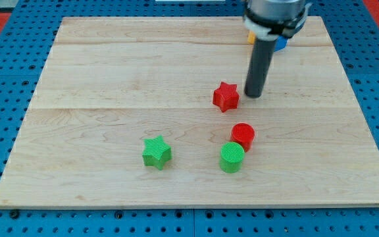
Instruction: Push the red star horizontally to the red circle
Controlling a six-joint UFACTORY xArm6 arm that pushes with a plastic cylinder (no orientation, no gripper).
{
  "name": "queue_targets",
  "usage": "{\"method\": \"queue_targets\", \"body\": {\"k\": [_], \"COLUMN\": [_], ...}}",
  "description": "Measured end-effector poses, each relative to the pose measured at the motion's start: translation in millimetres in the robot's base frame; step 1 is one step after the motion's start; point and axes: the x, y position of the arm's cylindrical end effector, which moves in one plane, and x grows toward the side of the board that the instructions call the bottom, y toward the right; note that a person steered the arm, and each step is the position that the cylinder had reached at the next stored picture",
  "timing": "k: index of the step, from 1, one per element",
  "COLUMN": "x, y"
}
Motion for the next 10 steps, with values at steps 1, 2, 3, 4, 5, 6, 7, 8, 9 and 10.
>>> {"method": "queue_targets", "body": {"k": [1,2,3,4,5,6,7,8,9,10], "x": [-0.8,-58.4,-29.4,29.2,-20.6,-8.5,30.9,6.7,-11.2,39.4], "y": [-72.3,-66.6,-134.3,-126.8,-121.2,-37.3,-79.9,-60.9,-99.9,-121.8]}}
